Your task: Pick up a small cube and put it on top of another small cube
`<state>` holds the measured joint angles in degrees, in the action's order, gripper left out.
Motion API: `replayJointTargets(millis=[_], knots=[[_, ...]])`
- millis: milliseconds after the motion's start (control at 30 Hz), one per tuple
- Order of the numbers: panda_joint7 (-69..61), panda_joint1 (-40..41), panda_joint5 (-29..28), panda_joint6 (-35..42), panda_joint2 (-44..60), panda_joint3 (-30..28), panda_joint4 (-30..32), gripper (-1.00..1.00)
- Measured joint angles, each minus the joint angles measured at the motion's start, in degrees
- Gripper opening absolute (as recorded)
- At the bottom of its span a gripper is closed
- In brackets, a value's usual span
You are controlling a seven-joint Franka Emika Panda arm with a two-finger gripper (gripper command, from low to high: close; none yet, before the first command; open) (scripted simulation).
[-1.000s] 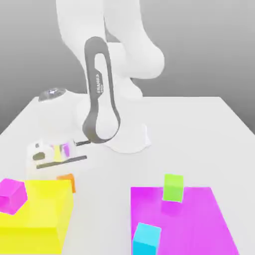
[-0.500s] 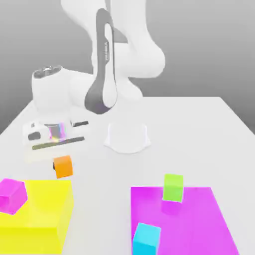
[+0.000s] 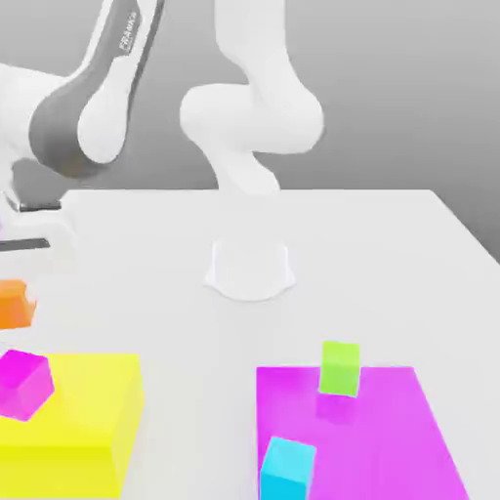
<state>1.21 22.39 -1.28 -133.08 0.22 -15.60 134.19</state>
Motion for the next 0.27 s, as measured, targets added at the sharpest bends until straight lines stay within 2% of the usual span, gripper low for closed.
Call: replayJointTargets(millis=[133,167,267], knots=[[-0.77,-1.85,3.22,-6.13,4.69,3.35,0.38,-1.00],[-1.05,-1.74,3.68,-7.94,6.07,3.44,0.81,1.00],[-1.05,-1.75,3.68,-7.94,6.07,3.44,0.81,1.00]])
